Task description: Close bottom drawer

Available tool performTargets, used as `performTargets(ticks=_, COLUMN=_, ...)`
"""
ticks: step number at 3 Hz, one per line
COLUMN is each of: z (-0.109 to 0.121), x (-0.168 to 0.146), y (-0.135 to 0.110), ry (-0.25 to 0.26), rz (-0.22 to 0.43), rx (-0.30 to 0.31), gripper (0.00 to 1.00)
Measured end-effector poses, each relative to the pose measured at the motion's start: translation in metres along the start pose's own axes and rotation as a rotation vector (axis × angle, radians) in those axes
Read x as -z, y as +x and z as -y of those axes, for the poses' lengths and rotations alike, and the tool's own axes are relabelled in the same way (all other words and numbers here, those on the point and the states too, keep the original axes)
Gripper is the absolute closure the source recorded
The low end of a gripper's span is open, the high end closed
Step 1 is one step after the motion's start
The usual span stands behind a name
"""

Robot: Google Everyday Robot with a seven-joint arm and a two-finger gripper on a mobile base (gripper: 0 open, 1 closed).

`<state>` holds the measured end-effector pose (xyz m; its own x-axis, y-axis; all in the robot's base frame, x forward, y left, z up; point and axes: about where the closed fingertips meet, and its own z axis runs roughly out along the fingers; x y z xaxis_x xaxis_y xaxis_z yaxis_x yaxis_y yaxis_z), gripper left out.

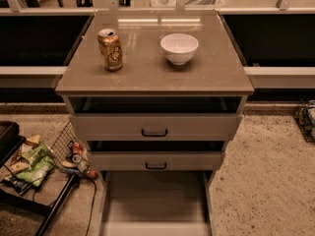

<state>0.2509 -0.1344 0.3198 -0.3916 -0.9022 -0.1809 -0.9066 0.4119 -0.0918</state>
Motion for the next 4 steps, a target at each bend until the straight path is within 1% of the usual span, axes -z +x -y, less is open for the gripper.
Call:
performTargets(ticks=1, z=-0.003, x=-0.004, y=-0.005, ry=0.004, rz=-0.021, rx=0.020, gripper=1.00)
performTargets(ticks=2, z=0.001, x=-0.041, y=-0.007, ry=-0.001, rz=-0.066, rx=0.045, gripper=1.00)
performTargets(ticks=3, z=-0.012, x=-0.103, y=-0.012, ry=-0.049, rz=-0.081, rx=0.063, gripper=1.00)
performTargets(ticks=4, z=-0.037, x=-0.164, y=-0.013, ry=-0.135, rz=-0.084, rx=0.056, gripper=1.00)
